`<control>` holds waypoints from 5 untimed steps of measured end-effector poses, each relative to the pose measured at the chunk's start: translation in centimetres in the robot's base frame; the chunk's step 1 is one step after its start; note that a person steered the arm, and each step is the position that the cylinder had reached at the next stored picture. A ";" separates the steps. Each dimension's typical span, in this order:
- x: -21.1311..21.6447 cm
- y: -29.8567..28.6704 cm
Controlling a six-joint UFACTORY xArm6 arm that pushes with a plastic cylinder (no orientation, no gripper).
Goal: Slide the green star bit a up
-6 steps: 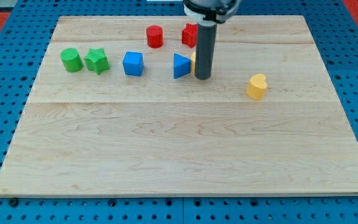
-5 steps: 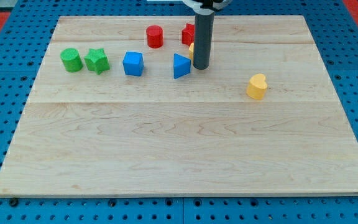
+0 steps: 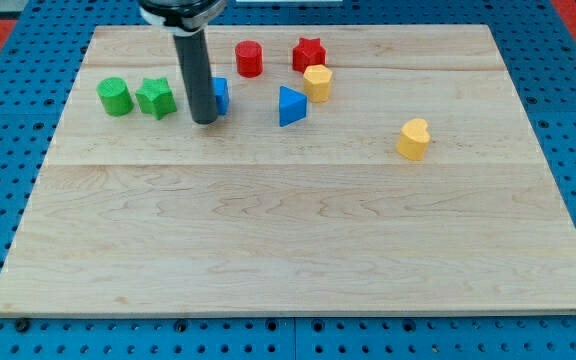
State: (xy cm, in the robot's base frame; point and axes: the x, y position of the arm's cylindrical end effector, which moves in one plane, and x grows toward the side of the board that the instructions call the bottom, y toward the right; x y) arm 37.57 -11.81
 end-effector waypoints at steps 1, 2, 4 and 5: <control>0.2 -3.8; -2.6 -8.4; -9.2 -8.1; -11.9 -10.4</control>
